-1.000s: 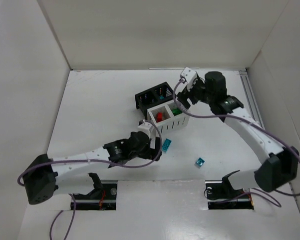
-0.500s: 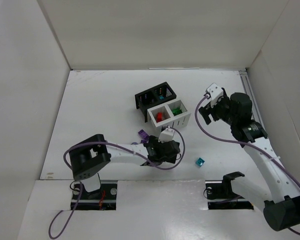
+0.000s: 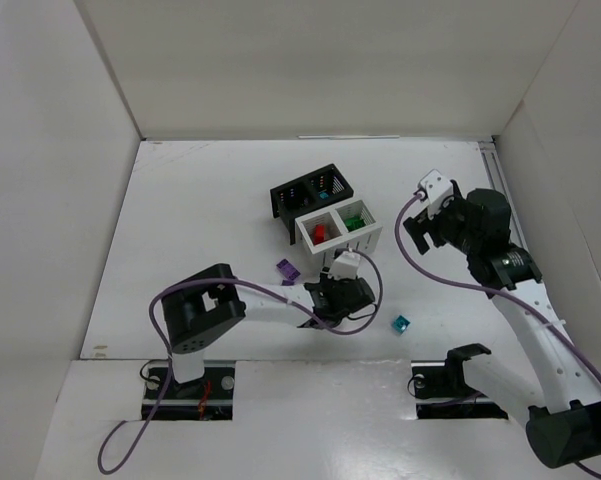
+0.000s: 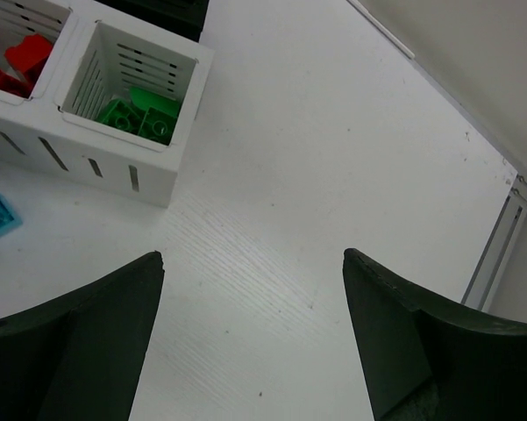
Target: Sort the legos into containers by color
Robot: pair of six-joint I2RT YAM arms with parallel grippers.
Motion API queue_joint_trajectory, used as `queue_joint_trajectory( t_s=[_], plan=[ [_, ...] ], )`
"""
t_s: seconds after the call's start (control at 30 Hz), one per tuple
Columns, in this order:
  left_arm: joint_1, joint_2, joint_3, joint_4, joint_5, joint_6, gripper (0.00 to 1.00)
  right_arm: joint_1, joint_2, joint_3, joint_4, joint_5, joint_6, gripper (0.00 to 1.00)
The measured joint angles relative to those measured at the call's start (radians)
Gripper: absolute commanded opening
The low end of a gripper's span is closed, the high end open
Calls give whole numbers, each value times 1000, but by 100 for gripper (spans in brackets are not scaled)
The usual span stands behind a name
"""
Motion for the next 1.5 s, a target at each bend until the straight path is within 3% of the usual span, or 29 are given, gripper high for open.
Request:
queue_joint_trajectory(
  t_s=[0.2,0.4,0.5,0.6,0.73,0.83,1.07,1.27,1.33,1.37,1.5],
  plan=[
    [-33,-42,2,-41,-8,25,18,-18,-38,-29,-36,37,2,89],
    [-44,-265,7,-27,-18,132,22,-63,-96,-94,-60,76,3,89],
    [-9,-366,39,39,5,226,22,-80,-97,-110,-64,87,3,90],
    [111,-389,97,108,78,295,21,-88,-97,-121,-66,92,4,90],
    [330,-320,186,181,193,367,21,-98,-88,-140,-64,90,4,90],
    [435,-219,269,219,247,415,22,-105,-81,-171,-60,82,8,90],
    [553,29,472,233,395,477,23,-110,-64,-203,-60,73,21,90],
    [602,146,571,187,468,480,26,-111,-64,-220,-60,70,31,91],
    [604,157,578,171,478,478,35,-111,-64,-232,-60,63,39,91],
    [604,159,578,163,484,478,44,-111,-64,-241,-59,54,42,94],
    [603,159,577,154,519,476,53,-111,-66,-282,-59,11,50,94]
  ],
)
